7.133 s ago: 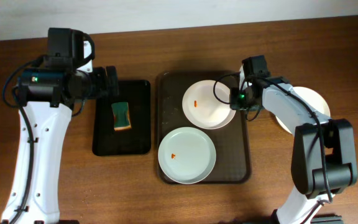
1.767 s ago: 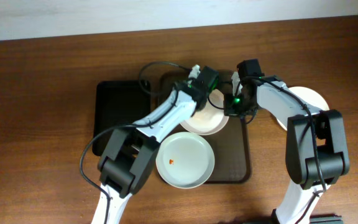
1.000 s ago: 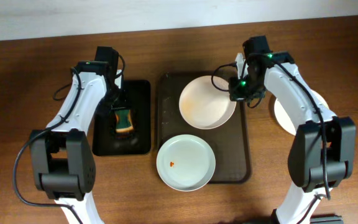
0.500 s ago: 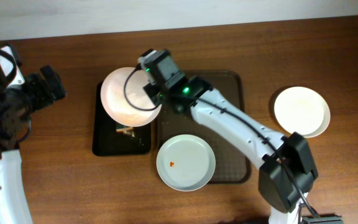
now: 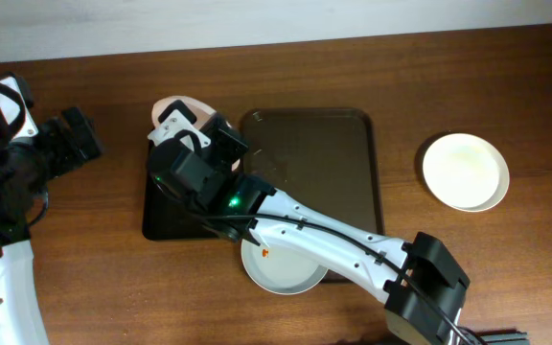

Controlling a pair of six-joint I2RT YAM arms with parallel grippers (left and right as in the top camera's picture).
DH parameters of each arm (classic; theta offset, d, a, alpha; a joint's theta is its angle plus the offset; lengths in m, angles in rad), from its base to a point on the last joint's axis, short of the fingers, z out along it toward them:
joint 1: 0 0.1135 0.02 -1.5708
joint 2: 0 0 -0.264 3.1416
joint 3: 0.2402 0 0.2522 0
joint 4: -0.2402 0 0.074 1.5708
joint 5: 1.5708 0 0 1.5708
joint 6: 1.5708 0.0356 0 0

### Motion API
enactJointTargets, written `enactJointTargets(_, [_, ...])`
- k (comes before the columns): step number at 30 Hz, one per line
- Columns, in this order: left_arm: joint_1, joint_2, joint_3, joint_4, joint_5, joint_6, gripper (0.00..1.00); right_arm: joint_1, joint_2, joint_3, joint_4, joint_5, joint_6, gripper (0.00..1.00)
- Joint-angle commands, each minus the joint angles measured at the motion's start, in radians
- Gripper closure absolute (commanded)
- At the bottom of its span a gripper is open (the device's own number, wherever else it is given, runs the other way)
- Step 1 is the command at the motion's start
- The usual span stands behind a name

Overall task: Clean dirty plates on tray and stack at the side
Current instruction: 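Carry the plate with the right gripper and stack it on the side plate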

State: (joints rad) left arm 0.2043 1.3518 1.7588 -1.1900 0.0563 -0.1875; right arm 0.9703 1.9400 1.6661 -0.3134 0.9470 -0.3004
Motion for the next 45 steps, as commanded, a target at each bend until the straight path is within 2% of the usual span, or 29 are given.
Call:
enactJointTargets(1, [0.003,-0.005,0.003,-0.001,0.008,0.002,0.0,0.006,-0.027,0.017,0.008,0.06,-0.007,0.96])
enactJointTargets(9, [0.003,-0.005,0.003,-0.002,0.008,0.001,0.0,-0.01,-0.026,0.017,-0.006,-0.006,0.036,0.96])
enactJointTargets(16, [0.003,-0.005,0.003,-0.001,0.008,0.001,0.0,-0.19,-0.084,0.018,-0.351,-0.459,0.473,0.96])
enactJointTargets(17, [0.003,-0.005,0.003,-0.001,0.008,0.002,0.0,-0.298,-0.137,0.018,-0.43,-0.653,0.581,0.96])
enactJointTargets(19, [0.003,-0.005,0.003,-0.001,0.008,0.002,0.0,-0.452,-0.192,0.018,-0.51,-0.855,0.66,0.96])
enactJointTargets(22, [0.003,-0.005,0.003,-0.002,0.008,0.002,0.0,-0.735,-0.219,0.017,-0.616,-1.119,0.703,0.96])
enactJointTargets(24, [0.003,-0.005,0.003,-0.002,0.008,0.002,0.0,-0.903,-0.205,0.017,-0.675,-1.213,0.712,0.96])
enactJointTargets(27, [0.003,-0.005,0.003,-0.002,0.008,0.002,0.0,-1.215,-0.167,0.01,-0.764,-1.234,0.721,0.96])
enactJointTargets(31, [0.003,-0.005,0.003,-0.002,0.008,0.002,0.0,-1.461,-0.134,-0.1,-0.765,-1.224,0.721,0.96])
enactJointTargets(36, [0.003,-0.005,0.003,-0.002,0.008,0.002,0.0,-1.672,-0.114,-0.327,-0.655,-1.224,0.721,0.96])
enactJointTargets(39, [0.003,-0.005,0.003,-0.002,0.008,0.002,0.0,-1.732,-0.114,-0.423,-0.576,-1.219,0.717,0.96])
enactJointTargets(40, [0.003,-0.005,0.003,-0.002,0.008,0.002,0.0,-1.735,-0.114,-0.437,-0.558,-1.204,0.717,0.94])
enactJointTargets(41, [0.003,-0.005,0.003,-0.001,0.008,0.002,0.0,-1.734,-0.114,-0.439,-0.546,-1.198,0.693,0.79])
enactJointTargets(42, [0.003,-0.005,0.003,-0.002,0.008,0.001,0.0,-1.73,-0.121,-0.437,-0.53,-1.221,0.671,0.56])
enactJointTargets(45, [0.003,-0.005,0.003,-0.002,0.008,0.001,0.0,-1.683,-0.206,-0.436,-0.488,-1.461,0.566,0.48])
